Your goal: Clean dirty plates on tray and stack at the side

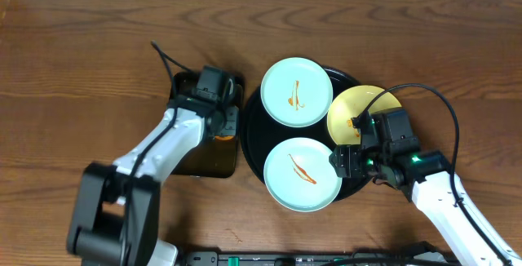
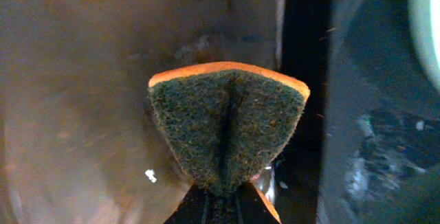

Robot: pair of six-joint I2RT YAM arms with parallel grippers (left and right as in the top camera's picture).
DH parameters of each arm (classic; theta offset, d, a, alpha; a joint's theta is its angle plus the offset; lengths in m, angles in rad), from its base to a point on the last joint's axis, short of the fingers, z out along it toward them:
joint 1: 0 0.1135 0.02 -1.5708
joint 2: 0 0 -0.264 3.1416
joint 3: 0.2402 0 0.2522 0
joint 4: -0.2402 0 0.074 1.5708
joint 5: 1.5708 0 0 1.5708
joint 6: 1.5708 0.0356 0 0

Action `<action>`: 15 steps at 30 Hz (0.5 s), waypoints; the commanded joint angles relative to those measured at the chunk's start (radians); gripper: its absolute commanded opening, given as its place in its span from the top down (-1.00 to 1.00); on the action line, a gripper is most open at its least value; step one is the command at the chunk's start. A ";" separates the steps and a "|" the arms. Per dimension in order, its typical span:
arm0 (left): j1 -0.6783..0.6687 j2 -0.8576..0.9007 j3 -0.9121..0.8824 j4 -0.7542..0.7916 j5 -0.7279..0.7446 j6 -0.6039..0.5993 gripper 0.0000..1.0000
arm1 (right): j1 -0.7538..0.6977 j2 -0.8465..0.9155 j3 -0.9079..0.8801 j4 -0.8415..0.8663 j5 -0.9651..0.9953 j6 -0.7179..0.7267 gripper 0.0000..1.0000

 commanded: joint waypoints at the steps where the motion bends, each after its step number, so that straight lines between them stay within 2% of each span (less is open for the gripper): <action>1: 0.000 -0.088 -0.008 -0.047 -0.026 -0.007 0.85 | 0.011 0.008 0.018 -0.011 0.009 0.010 -0.52; 15: 0.000 0.016 -0.049 -0.073 -0.026 -0.014 0.75 | 0.012 0.107 0.017 -0.024 0.006 0.011 -0.47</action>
